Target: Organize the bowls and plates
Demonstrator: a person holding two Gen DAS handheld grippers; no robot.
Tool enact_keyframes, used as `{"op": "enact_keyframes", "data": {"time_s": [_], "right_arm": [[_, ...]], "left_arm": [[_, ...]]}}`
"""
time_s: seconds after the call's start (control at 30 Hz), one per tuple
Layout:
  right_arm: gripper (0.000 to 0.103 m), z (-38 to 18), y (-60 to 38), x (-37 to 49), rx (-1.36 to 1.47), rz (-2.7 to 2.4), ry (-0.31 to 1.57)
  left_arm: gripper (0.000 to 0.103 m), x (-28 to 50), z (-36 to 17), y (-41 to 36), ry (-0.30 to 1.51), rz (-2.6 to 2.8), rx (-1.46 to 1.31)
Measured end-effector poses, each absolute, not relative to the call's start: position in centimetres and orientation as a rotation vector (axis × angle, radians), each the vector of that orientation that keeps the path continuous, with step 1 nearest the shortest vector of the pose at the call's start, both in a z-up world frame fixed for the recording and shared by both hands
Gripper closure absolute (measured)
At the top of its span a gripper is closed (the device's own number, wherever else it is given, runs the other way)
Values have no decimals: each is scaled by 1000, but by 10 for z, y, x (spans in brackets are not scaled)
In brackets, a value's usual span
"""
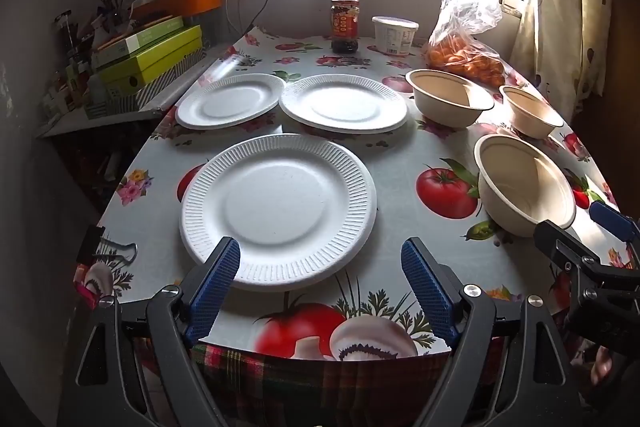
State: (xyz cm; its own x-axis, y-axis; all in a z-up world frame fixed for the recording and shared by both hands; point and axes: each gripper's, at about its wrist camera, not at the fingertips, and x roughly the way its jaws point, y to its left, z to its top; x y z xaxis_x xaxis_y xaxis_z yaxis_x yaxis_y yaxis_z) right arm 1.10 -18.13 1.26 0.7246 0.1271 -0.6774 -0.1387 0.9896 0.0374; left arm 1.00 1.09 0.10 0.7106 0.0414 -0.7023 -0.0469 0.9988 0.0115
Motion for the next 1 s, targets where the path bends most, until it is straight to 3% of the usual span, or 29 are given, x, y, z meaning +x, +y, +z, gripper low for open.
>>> {"op": "enact_keyframes", "data": {"time_s": [1.0], "right_arm": [[0,10,-182,14,-13,150,760]], "left_arm": [[20,12,1,11,776,52,1]]}}
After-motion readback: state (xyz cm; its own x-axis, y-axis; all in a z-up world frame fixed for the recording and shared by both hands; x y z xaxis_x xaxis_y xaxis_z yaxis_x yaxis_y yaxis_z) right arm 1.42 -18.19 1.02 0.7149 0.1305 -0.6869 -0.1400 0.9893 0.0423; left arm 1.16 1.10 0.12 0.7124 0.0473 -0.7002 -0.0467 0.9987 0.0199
